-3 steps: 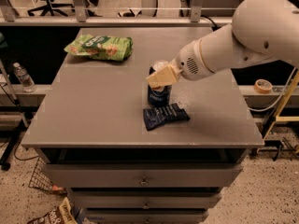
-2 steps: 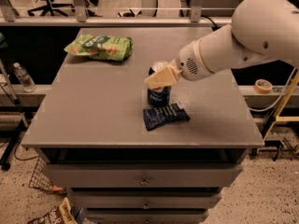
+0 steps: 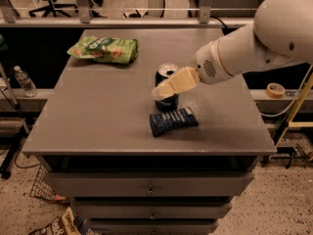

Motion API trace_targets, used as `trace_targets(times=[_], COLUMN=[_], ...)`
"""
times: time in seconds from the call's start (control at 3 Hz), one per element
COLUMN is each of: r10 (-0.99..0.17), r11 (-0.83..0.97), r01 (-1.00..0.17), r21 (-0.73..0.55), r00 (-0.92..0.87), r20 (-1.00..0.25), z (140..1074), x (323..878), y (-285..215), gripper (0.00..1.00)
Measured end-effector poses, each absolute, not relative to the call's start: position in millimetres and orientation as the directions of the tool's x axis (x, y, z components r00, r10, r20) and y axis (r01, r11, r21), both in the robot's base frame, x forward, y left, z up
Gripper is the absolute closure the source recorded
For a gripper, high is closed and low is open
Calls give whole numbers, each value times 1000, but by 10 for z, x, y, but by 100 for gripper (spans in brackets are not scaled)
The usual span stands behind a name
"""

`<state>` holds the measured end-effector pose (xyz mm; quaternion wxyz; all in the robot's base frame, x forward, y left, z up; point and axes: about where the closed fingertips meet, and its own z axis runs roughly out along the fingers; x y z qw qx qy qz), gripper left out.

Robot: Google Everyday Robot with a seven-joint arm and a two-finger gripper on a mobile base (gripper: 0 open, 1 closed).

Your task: Move pepsi can near rxbar blueberry

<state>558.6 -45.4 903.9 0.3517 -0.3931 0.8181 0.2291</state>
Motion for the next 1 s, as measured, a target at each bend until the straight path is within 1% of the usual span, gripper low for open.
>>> trace_targets(times=[0.33, 0.67, 1.0], r10=[-479, -445, -439], r11=[635, 704, 715], r01=[-770, -708, -698], r21=[59, 50, 49], r00=[-453, -495, -502], r20=[-752, -746, -745], z=[9160, 9193, 9192], x=[5480, 5368, 5353], y=[-894, -1491, -1572], gripper=[0, 0, 0])
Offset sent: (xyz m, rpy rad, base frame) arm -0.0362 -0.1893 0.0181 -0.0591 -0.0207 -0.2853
